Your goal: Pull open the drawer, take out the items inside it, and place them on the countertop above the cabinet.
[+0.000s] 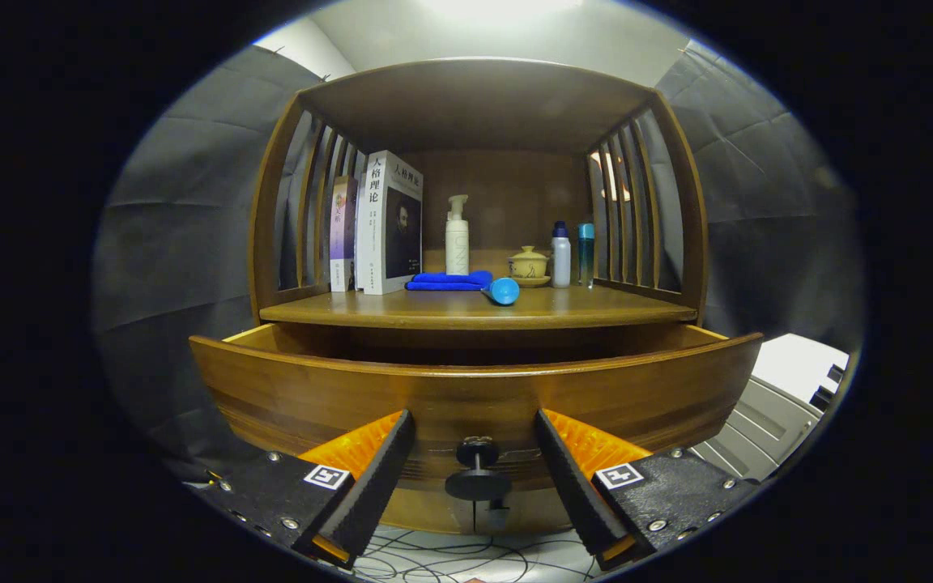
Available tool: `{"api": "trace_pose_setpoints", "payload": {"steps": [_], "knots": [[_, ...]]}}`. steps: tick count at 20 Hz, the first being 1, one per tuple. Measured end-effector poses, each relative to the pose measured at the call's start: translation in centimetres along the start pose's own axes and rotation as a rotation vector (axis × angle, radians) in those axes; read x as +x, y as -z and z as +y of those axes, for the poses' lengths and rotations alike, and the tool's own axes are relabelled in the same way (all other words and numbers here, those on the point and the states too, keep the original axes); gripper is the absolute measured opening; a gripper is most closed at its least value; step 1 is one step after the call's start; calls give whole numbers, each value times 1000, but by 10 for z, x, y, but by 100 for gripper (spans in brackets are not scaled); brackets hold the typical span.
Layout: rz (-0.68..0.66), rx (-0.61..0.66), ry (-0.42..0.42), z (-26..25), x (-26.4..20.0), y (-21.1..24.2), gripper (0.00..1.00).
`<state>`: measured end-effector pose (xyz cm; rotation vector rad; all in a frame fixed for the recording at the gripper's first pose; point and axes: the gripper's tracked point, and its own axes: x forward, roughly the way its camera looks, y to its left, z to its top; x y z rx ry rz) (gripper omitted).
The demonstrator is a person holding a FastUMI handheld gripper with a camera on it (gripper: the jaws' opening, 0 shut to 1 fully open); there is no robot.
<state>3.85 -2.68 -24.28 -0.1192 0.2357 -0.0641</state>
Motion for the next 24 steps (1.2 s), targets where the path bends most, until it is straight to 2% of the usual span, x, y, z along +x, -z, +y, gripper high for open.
{"api": "trace_pose_setpoints", "payload": {"steps": [13,24], "knots": [[-2,-63,9,0,65,-4,95],[-11,-81,24,-2,92,-5,95]]}}
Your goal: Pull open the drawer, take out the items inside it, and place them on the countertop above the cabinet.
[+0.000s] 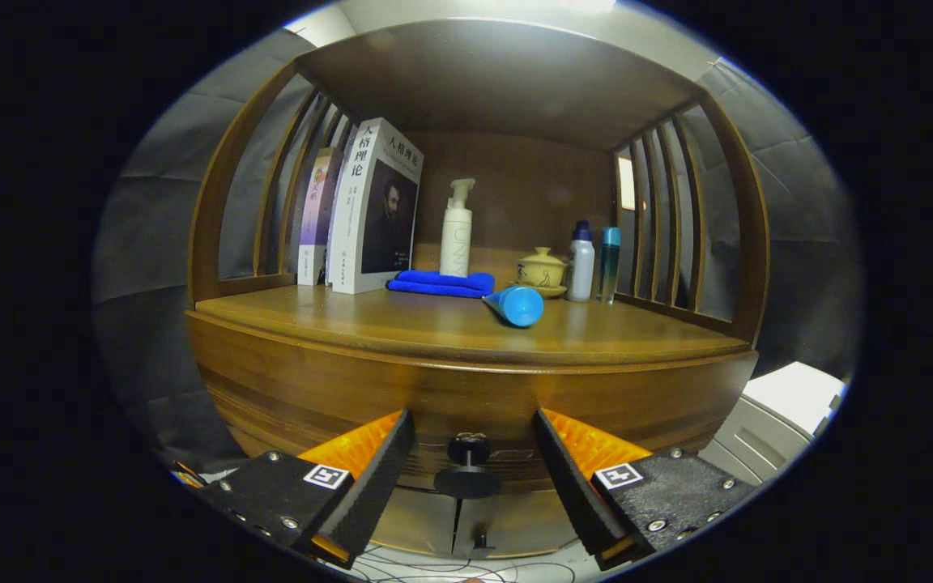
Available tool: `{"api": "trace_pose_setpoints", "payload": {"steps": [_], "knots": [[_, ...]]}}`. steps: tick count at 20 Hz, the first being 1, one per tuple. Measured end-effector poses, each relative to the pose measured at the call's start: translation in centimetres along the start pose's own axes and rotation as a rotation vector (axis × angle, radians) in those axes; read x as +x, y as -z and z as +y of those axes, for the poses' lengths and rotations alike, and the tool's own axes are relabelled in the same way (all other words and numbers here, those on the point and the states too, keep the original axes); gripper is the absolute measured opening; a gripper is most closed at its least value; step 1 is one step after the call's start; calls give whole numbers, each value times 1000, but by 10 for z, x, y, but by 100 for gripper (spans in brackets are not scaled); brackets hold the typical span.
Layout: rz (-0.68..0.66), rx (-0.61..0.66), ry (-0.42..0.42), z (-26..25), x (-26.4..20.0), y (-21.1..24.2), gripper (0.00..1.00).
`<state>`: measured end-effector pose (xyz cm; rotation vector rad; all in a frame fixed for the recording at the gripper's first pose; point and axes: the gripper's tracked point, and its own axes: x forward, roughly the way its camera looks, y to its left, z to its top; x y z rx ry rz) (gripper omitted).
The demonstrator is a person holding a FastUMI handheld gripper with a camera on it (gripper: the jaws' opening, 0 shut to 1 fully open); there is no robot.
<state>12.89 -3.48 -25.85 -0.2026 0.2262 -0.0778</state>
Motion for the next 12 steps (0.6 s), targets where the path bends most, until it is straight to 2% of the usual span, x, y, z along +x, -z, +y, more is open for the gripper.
{"api": "trace_pose_setpoints", "payload": {"steps": [5,8,12], "knots": [[18,-30,-49,2,-17,-8,95],[-33,-36,-73,-3,-38,-47,95],[-120,-38,-61,-24,-72,-117,95]]}}
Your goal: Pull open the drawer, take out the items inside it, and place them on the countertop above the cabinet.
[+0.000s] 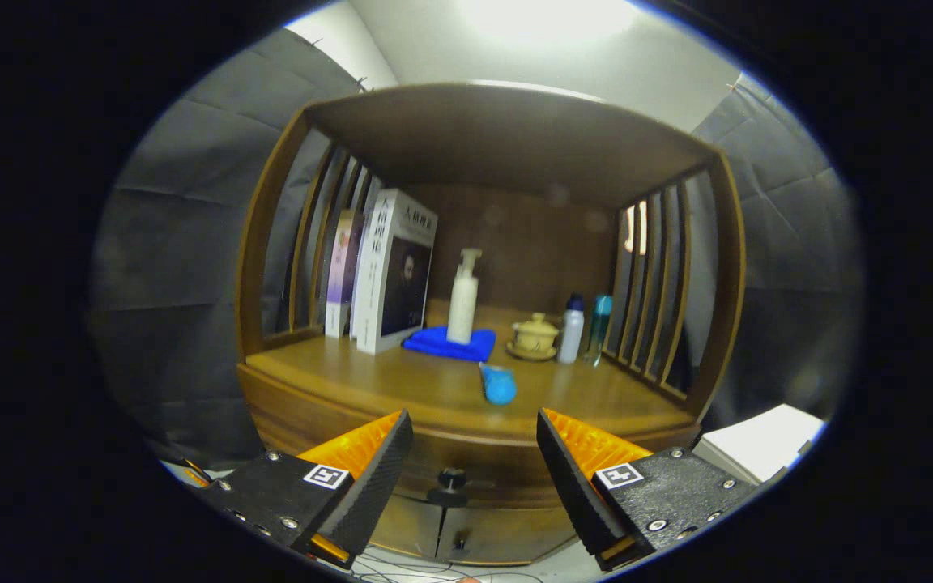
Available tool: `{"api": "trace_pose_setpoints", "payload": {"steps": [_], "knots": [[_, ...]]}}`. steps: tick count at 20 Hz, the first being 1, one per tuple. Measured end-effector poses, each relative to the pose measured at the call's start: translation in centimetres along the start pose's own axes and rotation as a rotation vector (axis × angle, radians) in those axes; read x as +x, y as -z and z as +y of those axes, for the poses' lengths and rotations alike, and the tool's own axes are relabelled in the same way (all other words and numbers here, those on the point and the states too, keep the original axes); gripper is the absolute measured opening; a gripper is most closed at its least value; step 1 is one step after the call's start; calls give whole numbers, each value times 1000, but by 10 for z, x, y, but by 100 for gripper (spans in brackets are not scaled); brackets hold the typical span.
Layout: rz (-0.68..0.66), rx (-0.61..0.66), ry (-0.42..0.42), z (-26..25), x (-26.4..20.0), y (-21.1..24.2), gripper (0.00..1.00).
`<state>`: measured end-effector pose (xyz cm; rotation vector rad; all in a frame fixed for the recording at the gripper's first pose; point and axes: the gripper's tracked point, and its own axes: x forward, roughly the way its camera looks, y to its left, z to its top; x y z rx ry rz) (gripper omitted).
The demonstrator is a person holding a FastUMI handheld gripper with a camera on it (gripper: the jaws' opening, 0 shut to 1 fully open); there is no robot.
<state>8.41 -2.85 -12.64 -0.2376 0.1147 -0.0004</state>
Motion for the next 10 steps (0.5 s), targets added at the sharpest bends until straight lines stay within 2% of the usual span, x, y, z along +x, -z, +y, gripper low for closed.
{"api": "trace_pose_setpoints", "payload": {"steps": [4,10], "knots": [[-75,14,1,-16,-24,-69,95],[-114,39,-37,-8,-74,-113,95]]}}
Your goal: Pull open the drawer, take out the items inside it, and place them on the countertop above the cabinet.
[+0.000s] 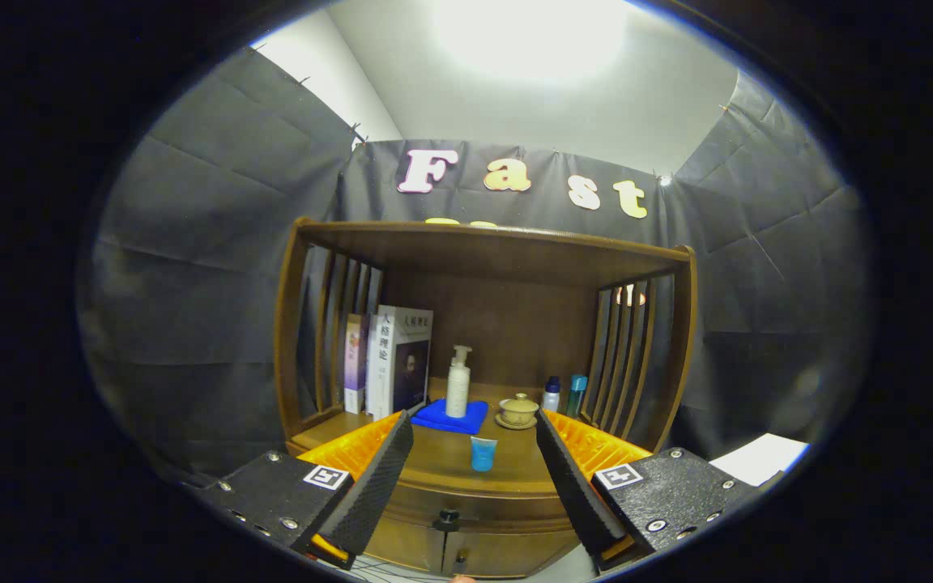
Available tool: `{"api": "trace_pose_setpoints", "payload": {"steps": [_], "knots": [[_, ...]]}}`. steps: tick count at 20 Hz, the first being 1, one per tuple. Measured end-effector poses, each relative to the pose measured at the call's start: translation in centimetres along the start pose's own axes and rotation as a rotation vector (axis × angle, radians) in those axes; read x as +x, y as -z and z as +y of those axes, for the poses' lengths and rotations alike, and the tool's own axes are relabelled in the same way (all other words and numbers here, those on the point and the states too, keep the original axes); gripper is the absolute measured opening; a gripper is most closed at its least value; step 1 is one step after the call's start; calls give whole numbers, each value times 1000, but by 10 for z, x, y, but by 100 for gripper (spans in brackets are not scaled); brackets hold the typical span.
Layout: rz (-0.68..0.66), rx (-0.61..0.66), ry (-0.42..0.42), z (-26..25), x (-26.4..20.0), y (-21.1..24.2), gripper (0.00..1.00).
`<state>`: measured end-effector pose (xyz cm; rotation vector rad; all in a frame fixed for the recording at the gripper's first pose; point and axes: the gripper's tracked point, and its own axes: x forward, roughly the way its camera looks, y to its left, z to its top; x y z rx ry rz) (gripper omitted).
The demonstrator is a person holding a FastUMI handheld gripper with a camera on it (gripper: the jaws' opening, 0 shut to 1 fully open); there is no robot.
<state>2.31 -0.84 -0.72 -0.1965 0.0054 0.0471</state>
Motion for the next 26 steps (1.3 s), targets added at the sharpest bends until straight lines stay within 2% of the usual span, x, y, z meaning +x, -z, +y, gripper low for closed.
{"api": "trace_pose_setpoints", "payload": {"steps": [3,8,11,13,26], "knots": [[-5,35,-3,7,-22,-15,95],[4,22,64,-2,-42,-26,95],[-8,-4,37,5,-43,-31,95],[-5,-23,48,4,-45,-31,95],[-2,12,48,6,-42,-28,95]]}}
